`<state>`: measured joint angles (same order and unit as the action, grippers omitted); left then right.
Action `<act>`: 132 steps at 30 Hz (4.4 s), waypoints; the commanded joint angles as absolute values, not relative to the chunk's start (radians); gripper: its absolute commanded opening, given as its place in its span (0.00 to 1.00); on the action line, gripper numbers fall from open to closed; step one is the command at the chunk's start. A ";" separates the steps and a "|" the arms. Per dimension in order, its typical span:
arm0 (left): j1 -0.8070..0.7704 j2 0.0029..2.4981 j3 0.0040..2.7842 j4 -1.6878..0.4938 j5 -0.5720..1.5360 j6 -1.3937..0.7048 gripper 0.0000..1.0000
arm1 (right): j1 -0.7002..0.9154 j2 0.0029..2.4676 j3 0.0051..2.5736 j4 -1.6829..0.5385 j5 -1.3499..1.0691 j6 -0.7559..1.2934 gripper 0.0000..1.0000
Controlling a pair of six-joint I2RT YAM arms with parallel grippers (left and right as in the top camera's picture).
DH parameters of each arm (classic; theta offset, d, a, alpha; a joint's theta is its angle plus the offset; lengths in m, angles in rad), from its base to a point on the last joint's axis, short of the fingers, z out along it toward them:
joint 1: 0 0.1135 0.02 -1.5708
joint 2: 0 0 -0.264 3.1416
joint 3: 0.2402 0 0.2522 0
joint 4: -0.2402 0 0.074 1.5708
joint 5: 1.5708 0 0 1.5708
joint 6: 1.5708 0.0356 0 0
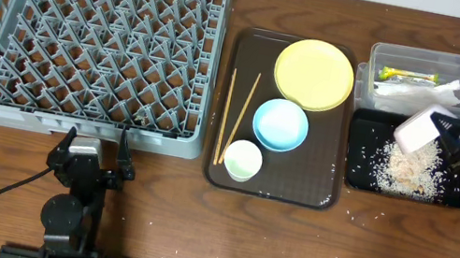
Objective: Sort waste into correct bins and load items into the dishwasher
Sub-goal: 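Tip the pink bowl over the black tray to dump the rice, then return the pink bowl to the brown tray with the right gripper, then move the right gripper to the white cup and grasp it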
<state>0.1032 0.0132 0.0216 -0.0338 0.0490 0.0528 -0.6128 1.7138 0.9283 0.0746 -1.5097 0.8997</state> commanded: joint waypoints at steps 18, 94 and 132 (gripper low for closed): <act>0.107 0.010 0.004 -0.069 0.034 0.060 0.92 | -0.339 1.423 0.921 0.056 -1.329 0.735 0.01; 0.107 0.010 0.004 -0.069 0.034 0.060 0.92 | 0.527 1.731 1.500 -1.068 -0.149 0.350 0.54; 0.107 0.010 0.004 -0.069 0.034 0.060 0.92 | 0.649 1.818 1.393 -0.983 -0.147 0.286 0.56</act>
<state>0.1032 0.0132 0.0216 -0.0338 0.0494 0.0532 0.6418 1.7737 1.3972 -0.9829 -0.1448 0.3019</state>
